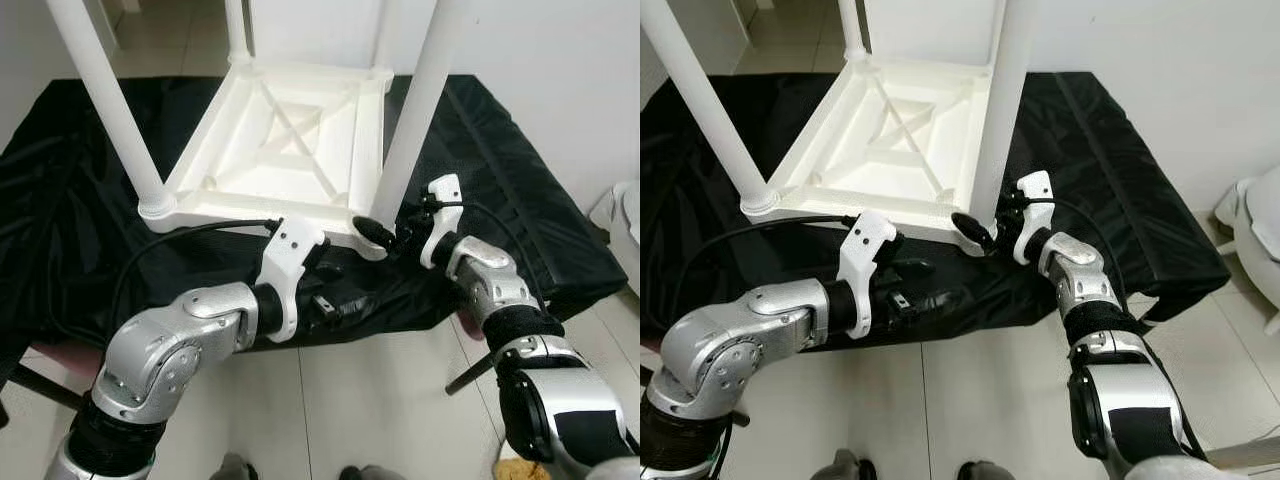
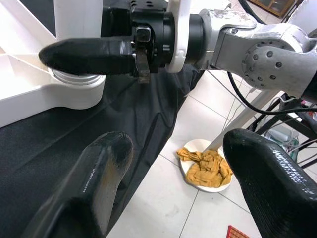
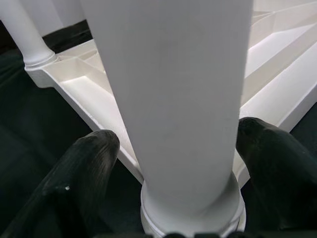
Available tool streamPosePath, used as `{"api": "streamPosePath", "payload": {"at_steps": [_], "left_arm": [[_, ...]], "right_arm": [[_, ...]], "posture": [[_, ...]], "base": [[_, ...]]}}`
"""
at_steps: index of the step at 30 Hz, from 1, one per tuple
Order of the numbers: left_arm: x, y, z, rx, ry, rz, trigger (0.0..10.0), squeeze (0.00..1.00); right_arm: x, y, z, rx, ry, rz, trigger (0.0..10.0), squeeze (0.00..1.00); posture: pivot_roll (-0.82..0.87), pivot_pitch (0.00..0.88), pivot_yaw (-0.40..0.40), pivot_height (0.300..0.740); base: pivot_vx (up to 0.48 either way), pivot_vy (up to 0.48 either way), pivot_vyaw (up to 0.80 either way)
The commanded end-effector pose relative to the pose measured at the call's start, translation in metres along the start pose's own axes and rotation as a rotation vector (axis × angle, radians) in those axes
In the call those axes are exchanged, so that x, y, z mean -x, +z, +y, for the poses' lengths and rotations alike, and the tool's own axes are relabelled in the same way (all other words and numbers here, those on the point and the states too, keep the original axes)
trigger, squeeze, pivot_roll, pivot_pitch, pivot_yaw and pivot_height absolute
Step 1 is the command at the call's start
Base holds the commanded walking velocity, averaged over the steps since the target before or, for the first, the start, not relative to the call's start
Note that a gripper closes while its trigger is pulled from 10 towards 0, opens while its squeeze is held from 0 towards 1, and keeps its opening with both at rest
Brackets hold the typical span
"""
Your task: Building children table
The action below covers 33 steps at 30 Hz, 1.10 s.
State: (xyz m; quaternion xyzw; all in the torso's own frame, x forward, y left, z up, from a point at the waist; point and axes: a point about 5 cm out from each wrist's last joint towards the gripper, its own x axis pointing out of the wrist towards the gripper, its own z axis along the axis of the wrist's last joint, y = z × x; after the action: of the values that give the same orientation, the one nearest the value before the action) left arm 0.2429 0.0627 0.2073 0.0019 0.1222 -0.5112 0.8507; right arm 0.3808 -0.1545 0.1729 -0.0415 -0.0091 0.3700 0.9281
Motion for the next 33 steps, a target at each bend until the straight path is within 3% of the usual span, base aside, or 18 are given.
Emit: {"api": "streamPosePath", "payload": {"at_steps": [1, 2, 3, 4, 14, 23, 30, 33], "left_arm": [[0.001, 0.001, 0.000, -0.010, -0.001, 0.006, 10.0, 0.00], [0.001, 0.001, 0.000, -0.011, 0.000, 0.007, 10.0, 0.00], [0.001, 0.001, 0.000, -0.011, 0.000, 0.007, 10.0, 0.00], [0.002, 0.001, 0.000, -0.012, 0.002, 0.007, 10.0, 0.00], [0.002, 0.002, 0.000, -0.013, 0.007, 0.003, 10.0, 0.00], [0.003, 0.000, 0.000, -0.005, 0.011, 0.004, 10.0, 0.00], [0.002, -0.001, -0.001, -0.006, 0.007, 0.007, 10.0, 0.00], [0.002, -0.001, -0.001, -0.006, 0.005, 0.006, 10.0, 0.00]], "right_arm": [[-0.001, 0.000, -0.001, 0.035, 0.019, 0.032, 7.0, 0.00], [-0.002, 0.000, -0.001, 0.043, 0.023, 0.039, 1.6, 0.00], [-0.002, 0.000, -0.001, 0.043, 0.023, 0.039, 1.6, 0.00], [-0.002, 0.001, -0.003, 0.053, 0.038, 0.051, 0.0, 0.00], [-0.001, -0.001, -0.003, 0.051, 0.073, 0.073, 0.0, 0.00], [0.006, -0.012, -0.006, 0.027, 0.024, 0.081, 0.0, 0.00], [0.005, -0.018, 0.004, -0.026, -0.004, 0.016, 0.0, 0.00], [0.000, -0.019, 0.010, -0.048, -0.068, -0.008, 0.0, 0.00]], "posture": [[0.00, 0.106, 0.006, 0.740], [0.00, 0.104, 0.007, 0.740], [0.00, 0.104, 0.007, 0.740], [0.01, 0.105, 0.006, 0.740], [0.01, 0.104, 0.001, 0.740], [0.00, 0.108, -0.004, 0.740], [0.00, 0.110, -0.007, 0.740], [0.00, 0.111, -0.006, 0.740]], "base": [[0.000, 0.000, 0.00], [0.000, 0.000, 0.00], [0.000, 0.000, 0.00], [0.000, 0.000, 0.00], [0.000, 0.000, 0.00], [0.000, 0.000, 0.00], [0.000, 0.000, 0.00], [0.000, 0.000, 0.00]]}}
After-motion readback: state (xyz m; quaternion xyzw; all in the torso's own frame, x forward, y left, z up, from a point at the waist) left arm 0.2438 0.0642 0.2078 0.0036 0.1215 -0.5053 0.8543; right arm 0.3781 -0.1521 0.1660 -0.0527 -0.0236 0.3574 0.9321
